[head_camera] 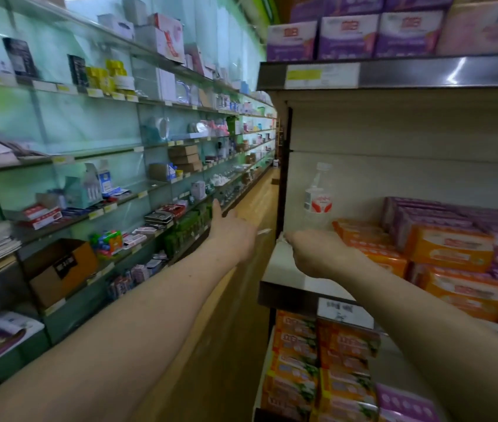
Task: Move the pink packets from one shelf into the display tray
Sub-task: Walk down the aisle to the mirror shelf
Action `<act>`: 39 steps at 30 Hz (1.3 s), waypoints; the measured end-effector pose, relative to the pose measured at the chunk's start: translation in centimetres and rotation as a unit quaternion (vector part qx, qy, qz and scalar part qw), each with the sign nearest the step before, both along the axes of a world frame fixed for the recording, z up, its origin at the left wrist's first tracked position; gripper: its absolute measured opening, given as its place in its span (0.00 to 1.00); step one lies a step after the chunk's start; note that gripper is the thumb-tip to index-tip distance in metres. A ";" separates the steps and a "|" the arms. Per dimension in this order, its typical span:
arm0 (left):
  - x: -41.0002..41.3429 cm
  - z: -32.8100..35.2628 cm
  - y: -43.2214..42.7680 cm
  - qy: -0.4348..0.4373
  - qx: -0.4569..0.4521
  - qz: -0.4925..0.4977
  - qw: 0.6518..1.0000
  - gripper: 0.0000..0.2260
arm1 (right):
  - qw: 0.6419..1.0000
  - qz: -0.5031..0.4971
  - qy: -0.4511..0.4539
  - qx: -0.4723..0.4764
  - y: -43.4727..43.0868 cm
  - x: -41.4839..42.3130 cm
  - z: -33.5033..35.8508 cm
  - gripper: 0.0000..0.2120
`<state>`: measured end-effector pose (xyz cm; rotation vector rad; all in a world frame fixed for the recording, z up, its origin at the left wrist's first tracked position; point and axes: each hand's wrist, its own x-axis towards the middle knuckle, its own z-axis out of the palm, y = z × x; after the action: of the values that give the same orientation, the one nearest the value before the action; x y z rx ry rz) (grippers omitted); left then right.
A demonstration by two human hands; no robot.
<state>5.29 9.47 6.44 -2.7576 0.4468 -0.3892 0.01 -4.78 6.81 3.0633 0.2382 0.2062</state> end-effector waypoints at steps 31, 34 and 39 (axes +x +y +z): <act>36.4 4.9 30.4 -0.084 0.164 0.038 0.982 0.13 | 0.988 0.030 -0.094 -0.115 28.9 39.9 4.0 0.16; 41.4 4.8 30.1 -0.090 0.163 0.036 0.982 0.13 | 0.988 0.031 -0.104 -0.112 28.9 44.7 4.0 0.15; 50.7 5.2 28.6 -0.097 0.151 0.028 0.983 0.13 | 0.988 0.032 -0.106 -0.112 27.5 53.8 3.7 0.14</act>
<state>56.03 38.06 11.67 -2.4049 0.3451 -0.5238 53.84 22.70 10.56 2.7863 0.3219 0.4721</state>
